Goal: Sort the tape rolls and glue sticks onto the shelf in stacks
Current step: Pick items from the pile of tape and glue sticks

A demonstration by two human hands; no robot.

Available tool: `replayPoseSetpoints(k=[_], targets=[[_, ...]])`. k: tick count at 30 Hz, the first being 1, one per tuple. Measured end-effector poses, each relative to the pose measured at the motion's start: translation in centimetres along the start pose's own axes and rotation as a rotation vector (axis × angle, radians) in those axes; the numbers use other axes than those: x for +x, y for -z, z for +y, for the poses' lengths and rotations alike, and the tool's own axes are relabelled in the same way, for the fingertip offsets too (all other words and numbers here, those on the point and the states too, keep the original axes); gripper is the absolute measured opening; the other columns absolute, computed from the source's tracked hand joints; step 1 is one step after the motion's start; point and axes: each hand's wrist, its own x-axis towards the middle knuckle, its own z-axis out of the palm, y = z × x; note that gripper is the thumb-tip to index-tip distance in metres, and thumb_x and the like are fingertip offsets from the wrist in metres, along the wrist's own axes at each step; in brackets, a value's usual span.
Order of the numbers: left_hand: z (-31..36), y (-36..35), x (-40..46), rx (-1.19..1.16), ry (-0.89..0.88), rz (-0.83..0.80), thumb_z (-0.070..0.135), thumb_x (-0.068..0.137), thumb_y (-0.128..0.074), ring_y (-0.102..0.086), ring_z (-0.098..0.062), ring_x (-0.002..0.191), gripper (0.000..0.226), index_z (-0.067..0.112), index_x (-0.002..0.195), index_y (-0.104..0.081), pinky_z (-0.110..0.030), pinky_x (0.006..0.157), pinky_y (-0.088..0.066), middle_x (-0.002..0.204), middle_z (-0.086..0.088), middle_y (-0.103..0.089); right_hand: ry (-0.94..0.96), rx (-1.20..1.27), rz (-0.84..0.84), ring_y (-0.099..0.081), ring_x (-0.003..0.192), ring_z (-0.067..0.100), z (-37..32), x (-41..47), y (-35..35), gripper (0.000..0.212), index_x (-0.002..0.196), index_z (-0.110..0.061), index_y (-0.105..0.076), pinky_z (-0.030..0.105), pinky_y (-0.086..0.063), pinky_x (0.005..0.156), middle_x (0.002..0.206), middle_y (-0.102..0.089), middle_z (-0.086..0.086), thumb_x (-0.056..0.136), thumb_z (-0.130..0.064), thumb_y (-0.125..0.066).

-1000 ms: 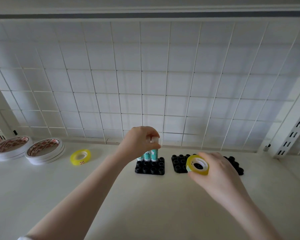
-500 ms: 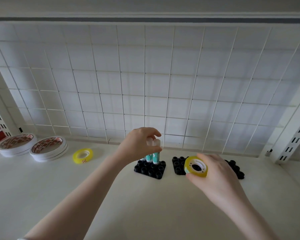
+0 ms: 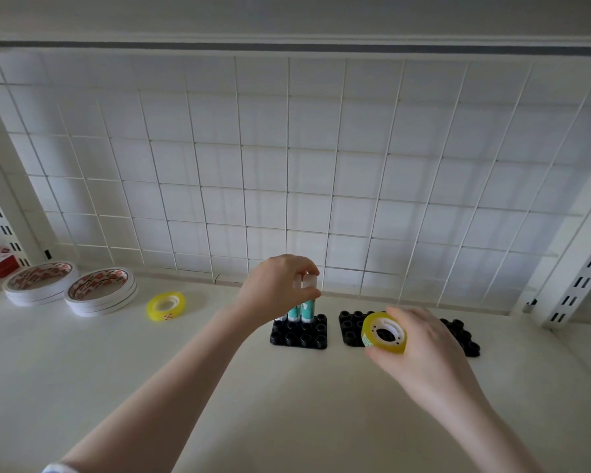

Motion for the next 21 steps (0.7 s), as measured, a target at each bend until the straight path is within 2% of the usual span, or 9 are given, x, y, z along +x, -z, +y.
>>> replayPoseSetpoints(k=[8, 11, 14, 17, 21], targets=[[0.1, 0.4, 0.1, -0.001, -0.047, 0.005, 0.033, 0.08, -0.07, -0.053, -0.009, 0.098, 0.037, 0.024, 0.114, -0.06, -0.027, 0.084, -0.045, 0.1, 0.012, -0.057, 0.001, -0.011, 0.003, -0.044, 0.113, 0.011, -0.2, -0.1, 0.2, 0.054, 0.13, -0.024, -0.048, 0.019, -0.03, 0.084, 0.121, -0.049, -0.009, 0.081, -0.039, -0.064], [-0.3, 1.1, -0.4, 0.006, -0.078, 0.083, 0.033, 0.082, -0.068, -0.05, -0.01, 0.107, 0.038, 0.023, 0.117, -0.06, -0.023, 0.086, -0.039, 0.112, 0.008, -0.059, 0.014, -0.016, -0.004, -0.045, 0.108, 0.01, -0.7, 0.0, 0.2, 0.05, 0.126, -0.026, -0.051, 0.02, -0.031, 0.08, 0.114, -0.049, -0.011, 0.08, -0.04, -0.064], [-1.5, 2.2, -1.6, 0.029, -0.078, 0.211, 0.032, 0.083, -0.066, -0.05, -0.012, 0.109, 0.034, 0.021, 0.115, -0.061, -0.021, 0.084, -0.036, 0.113, 0.005, -0.06, 0.046, -0.027, -0.014, -0.045, 0.102, 0.01, -1.6, 0.1, 0.1, 0.046, 0.122, -0.027, -0.053, 0.02, -0.029, 0.075, 0.106, -0.049, -0.012, 0.079, -0.042, -0.062], [-3.2, 3.3, -3.5, 0.08, -0.027, 0.301, 0.028, 0.084, -0.066, -0.052, -0.017, 0.107, 0.031, 0.018, 0.113, -0.063, -0.023, 0.08, -0.036, 0.111, 0.002, -0.061, 0.086, -0.018, -0.035, -0.047, 0.104, 0.011, -3.1, 0.3, -0.3, 0.046, 0.122, -0.028, -0.052, 0.021, -0.031, 0.076, 0.108, -0.05, -0.012, 0.079, -0.042, -0.062], [-5.5, 4.7, -6.8, 0.131, 0.079, 0.345, 0.025, 0.083, -0.067, -0.055, -0.021, 0.104, 0.029, 0.017, 0.111, -0.064, -0.027, 0.078, -0.039, 0.11, 0.001, -0.062, 0.162, 0.033, -0.064, -0.046, 0.098, 0.009, -5.9, 0.7, -1.7, 0.032, 0.107, -0.029, -0.056, 0.021, -0.026, 0.069, 0.099, -0.049, -0.014, 0.078, -0.04, -0.063]])
